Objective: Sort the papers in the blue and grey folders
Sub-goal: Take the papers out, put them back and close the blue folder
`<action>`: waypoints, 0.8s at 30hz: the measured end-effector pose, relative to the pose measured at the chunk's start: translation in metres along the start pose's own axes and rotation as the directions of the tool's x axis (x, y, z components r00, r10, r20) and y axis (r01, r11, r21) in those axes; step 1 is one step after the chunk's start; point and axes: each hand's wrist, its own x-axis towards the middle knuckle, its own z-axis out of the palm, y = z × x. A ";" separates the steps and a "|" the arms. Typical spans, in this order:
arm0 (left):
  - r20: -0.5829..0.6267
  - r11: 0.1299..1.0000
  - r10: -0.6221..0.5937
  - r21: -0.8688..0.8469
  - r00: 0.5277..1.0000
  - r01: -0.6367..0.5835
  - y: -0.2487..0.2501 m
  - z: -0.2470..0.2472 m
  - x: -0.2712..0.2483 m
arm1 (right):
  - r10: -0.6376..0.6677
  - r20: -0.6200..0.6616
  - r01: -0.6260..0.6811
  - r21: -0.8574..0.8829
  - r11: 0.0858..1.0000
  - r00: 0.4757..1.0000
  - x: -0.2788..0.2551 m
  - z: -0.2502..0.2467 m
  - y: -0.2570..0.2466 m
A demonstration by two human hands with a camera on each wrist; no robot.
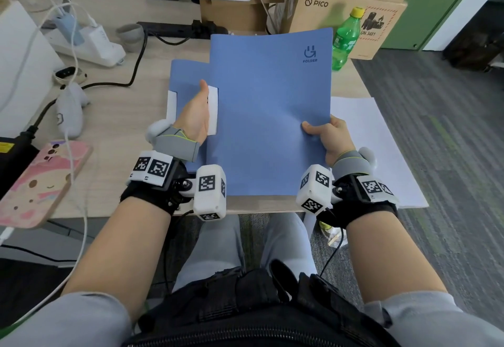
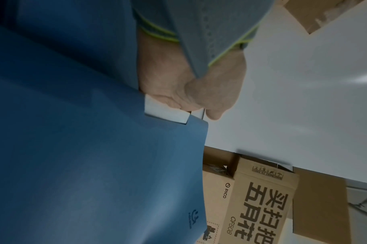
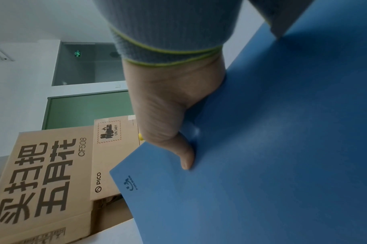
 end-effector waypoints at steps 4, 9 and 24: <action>0.119 0.995 -0.004 -0.096 0.993 0.016 -0.005 -0.016 0.000 | 0.002 0.010 -0.002 -0.032 0.999 1.000 0.001 0.006 0.000; -0.035 0.985 0.165 0.047 0.986 -0.164 0.001 -0.030 -0.006 | 0.023 0.022 -0.021 -0.081 0.997 0.999 0.008 0.028 -0.004; -0.150 0.872 0.216 0.474 0.965 -0.122 -0.011 -0.083 -0.001 | -0.049 -0.124 -0.027 -0.546 0.837 0.991 0.048 0.091 0.004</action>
